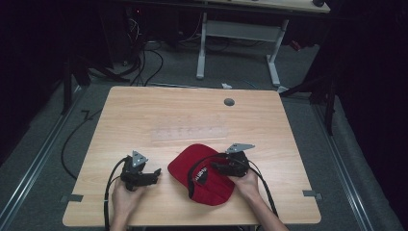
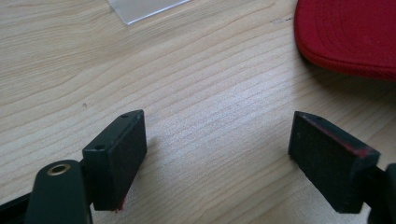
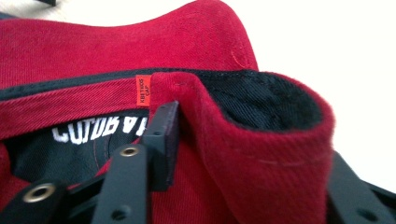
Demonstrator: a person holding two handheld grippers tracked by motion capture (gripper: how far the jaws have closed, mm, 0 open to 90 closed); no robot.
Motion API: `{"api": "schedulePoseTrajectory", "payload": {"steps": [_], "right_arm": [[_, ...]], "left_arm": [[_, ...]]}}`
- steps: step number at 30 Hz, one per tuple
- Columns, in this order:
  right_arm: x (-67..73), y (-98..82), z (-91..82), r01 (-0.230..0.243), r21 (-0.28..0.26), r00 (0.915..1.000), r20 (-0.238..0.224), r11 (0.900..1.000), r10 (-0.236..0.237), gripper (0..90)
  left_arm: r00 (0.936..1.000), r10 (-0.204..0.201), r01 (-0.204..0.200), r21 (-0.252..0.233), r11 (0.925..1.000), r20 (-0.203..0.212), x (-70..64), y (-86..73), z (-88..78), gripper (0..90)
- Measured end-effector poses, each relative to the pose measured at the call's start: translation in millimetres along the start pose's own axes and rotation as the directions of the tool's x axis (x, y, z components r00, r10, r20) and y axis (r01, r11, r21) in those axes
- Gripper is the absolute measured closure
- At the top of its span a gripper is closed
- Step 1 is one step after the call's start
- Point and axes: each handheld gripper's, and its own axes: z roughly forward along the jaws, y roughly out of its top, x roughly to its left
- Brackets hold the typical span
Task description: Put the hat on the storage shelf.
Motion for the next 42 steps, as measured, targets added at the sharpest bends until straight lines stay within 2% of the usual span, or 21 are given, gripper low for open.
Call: {"api": "schedulePoseTrajectory", "payload": {"steps": [3, 7, 13, 17, 21, 27, 42], "right_arm": [[0.0, -0.4, -1.9, 0.019, 0.002, 0.9998, -0.008, 1.000, -0.019, 64.2], [-2.6, -0.6, -5.1, 0.017, -0.007, 0.9990, -0.041, 1.000, -0.017, 74.2], [0.7, 1.7, -13.8, 0.029, -0.024, 0.9976, -0.062, 0.999, -0.031, 82.2], [0.6, 3.2, -18.3, 0.005, -0.028, 0.9963, -0.086, 1.000, -0.007, 83.6], [2.5, 4.9, -25.8, 0.010, -0.040, 0.9955, -0.094, 0.999, -0.014, 84.1], [3.3, 7.0, -34.6, -0.019, -0.055, 0.9937, -0.111, 0.998, 0.013, 84.3], [-6.1, 8.9, -63.4, -0.100, -0.111, 0.9901, -0.109, 0.989, 0.088, 84.5]], "left_arm": [[1.0000, 0.000, 0.000, -0.001, 1.0000, -0.001, 0.0, 0.0, 0.0, 19.8], [1.0000, 0.000, 0.000, -0.001, 1.0000, -0.002, 0.0, 0.0, 0.0, 19.9], [1.0000, -0.001, 0.001, -0.002, 1.0000, -0.002, 0.0, 0.0, 0.1, 19.9], [1.0000, -0.001, 0.001, -0.001, 1.0000, -0.003, -0.1, 0.1, 0.1, 19.9], [1.0000, -0.002, 0.002, -0.002, 1.0000, -0.002, -0.1, 0.1, 0.2, 19.9], [1.0000, -0.002, 0.002, -0.003, 1.0000, -0.003, -0.1, 0.1, 0.2, 19.9], [1.0000, -0.004, 0.004, -0.004, 1.0000, -0.002, -0.2, 0.2, 0.6, 19.9]]}}
